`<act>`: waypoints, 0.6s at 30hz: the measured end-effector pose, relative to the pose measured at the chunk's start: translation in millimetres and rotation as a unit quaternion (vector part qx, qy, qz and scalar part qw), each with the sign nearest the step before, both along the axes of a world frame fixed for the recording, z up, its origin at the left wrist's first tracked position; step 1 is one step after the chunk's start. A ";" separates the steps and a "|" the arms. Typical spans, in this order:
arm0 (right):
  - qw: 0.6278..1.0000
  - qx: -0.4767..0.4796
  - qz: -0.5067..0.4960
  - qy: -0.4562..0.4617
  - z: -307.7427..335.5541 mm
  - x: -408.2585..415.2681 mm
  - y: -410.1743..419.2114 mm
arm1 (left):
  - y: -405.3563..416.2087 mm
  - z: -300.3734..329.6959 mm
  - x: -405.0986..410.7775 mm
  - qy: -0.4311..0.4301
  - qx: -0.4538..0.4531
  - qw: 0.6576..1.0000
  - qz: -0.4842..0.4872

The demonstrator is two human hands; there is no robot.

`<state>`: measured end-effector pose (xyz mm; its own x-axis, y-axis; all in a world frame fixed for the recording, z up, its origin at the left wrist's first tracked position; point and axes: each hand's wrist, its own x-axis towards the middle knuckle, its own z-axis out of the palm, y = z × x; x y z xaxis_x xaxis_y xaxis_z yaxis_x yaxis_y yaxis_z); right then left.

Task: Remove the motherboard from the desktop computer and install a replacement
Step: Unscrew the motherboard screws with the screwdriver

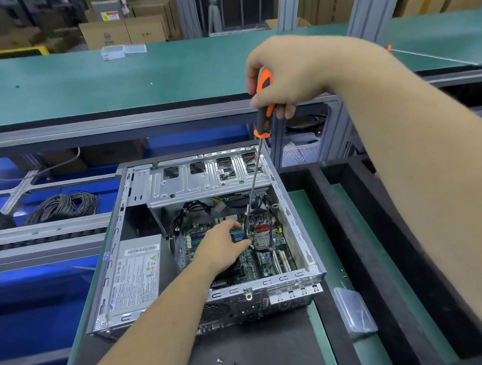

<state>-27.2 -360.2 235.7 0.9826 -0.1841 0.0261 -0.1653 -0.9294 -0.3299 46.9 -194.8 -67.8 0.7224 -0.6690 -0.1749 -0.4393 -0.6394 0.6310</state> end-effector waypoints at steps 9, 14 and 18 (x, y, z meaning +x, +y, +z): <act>0.997 0.068 0.004 -0.020 12.1 -6.1 7.6 | -0.2 1.8 5.3 0.001 0.004 0.998 0.067; 0.997 0.075 0.001 -0.024 16.2 -6.4 11.0 | 5.7 2.4 8.0 0.002 -0.019 0.994 0.104; 0.997 0.065 -0.004 -0.031 21.0 -7.6 11.9 | 8.8 1.8 11.2 0.011 -0.020 0.991 0.133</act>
<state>-34.9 -348.3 256.7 0.9784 -0.1974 0.0618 -0.1480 -0.8766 -0.4578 58.0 -185.9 -66.1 0.8701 -0.4626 -0.1702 -0.2444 -0.7048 0.6660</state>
